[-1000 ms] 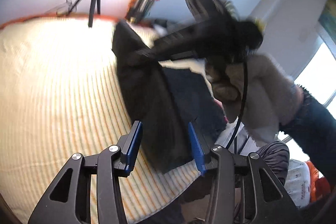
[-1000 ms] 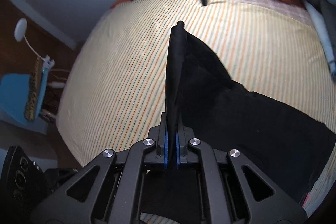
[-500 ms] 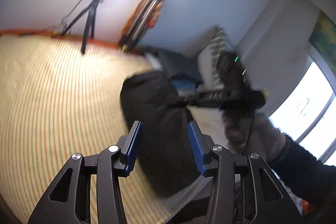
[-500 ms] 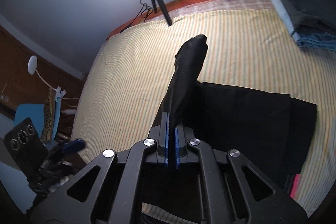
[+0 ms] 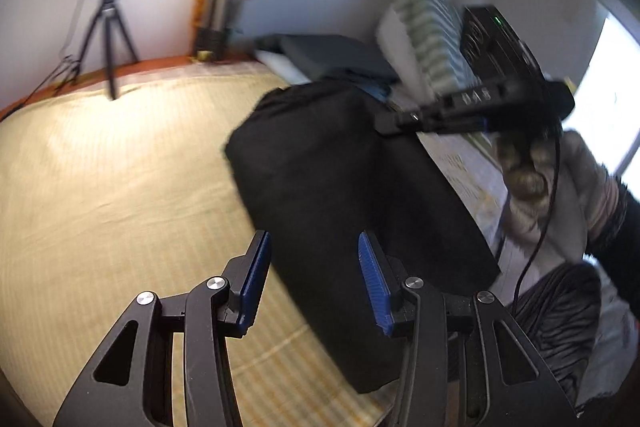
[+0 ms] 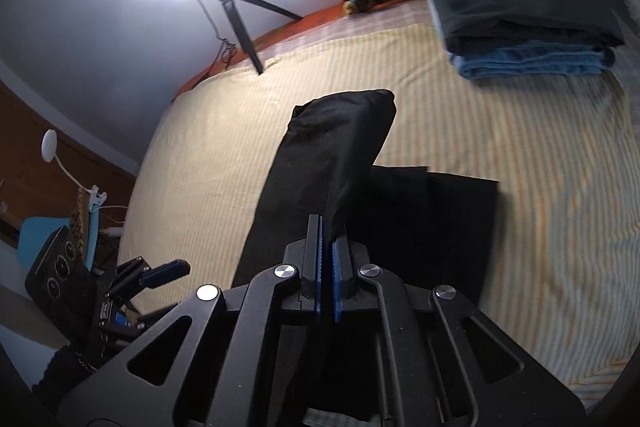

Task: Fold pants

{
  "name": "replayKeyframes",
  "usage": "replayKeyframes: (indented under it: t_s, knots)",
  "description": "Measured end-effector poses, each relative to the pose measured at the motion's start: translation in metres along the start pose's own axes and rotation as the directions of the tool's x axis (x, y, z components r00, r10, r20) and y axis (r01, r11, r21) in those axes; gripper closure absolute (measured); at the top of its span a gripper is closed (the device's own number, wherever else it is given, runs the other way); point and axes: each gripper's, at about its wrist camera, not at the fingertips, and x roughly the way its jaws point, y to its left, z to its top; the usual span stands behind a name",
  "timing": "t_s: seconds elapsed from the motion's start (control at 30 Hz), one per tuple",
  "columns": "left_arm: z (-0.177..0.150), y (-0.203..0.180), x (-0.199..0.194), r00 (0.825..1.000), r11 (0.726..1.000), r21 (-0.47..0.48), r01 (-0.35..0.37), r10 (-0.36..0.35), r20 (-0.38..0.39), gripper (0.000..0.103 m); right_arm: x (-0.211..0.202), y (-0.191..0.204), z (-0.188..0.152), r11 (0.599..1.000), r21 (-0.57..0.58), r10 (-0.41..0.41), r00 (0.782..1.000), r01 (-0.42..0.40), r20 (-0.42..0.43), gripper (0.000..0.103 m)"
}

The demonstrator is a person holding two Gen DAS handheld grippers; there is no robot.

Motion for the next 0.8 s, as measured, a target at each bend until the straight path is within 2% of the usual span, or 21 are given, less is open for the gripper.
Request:
replayKeyframes:
  t_s: [0.13, 0.27, 0.47, 0.63, 0.8]
  knots:
    - [0.0, -0.024, 0.019, 0.999, 0.997, 0.078, 0.011, -0.008, -0.036, 0.059, -0.005, -0.026, -0.001, 0.999, 0.022, -0.035, 0.999, 0.035, 0.013, 0.099]
    - [-0.005, -0.038, 0.034, 0.996, 0.994, 0.104, 0.036, -0.028, -0.081, 0.059, -0.002, -0.049, 0.003, 0.997, 0.034, -0.075, 0.997, 0.074, 0.02, 0.099]
    - [-0.024, -0.062, 0.057, 0.987, 0.981, 0.19, 0.033, -0.002, -0.161, 0.059, 0.016, -0.068, -0.001, 0.994, 0.036, -0.102, 0.995, 0.103, -0.006, 0.099]
    - [-0.036, -0.077, 0.056, 0.99, 0.971, 0.24, 0.001, 0.032, -0.135, 0.059, 0.035, -0.08, -0.002, 0.992, 0.032, -0.12, 0.993, 0.12, -0.013, 0.099]
    - [-0.041, -0.085, 0.053, 0.992, 0.965, 0.26, -0.018, 0.05, -0.117, 0.059, 0.037, -0.076, -0.007, 0.988, -0.043, -0.151, 0.989, 0.15, -0.005, 0.098]
